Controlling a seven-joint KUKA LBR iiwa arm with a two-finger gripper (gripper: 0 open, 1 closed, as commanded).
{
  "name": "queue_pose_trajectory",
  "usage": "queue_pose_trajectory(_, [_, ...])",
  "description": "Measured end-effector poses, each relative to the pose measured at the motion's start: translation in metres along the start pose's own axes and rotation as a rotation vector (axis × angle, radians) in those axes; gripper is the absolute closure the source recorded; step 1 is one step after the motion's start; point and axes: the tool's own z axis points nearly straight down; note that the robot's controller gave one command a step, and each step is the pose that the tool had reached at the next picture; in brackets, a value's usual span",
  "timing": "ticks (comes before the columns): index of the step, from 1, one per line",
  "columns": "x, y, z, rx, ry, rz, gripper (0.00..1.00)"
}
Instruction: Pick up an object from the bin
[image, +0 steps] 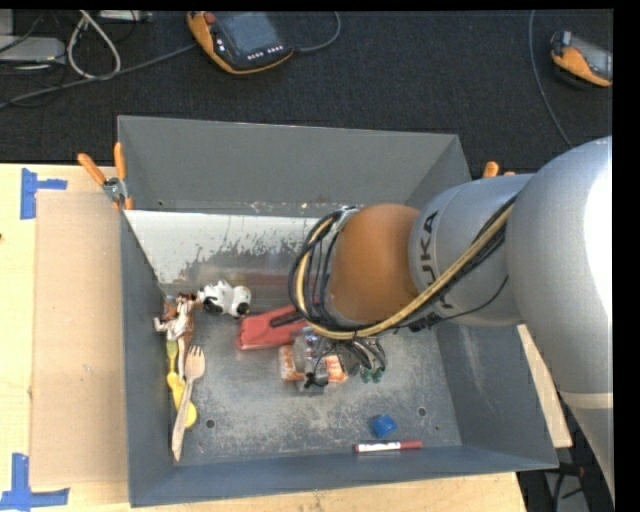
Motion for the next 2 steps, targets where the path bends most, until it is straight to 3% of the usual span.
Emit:
queue_pose_trajectory(1, [0.005,-0.007,-0.064,-0.001,0.005,-0.014,1.00])
queue_pose_trajectory(2, [0.039,-0.033,-0.126,0.000,0.003,0.037,1.00])
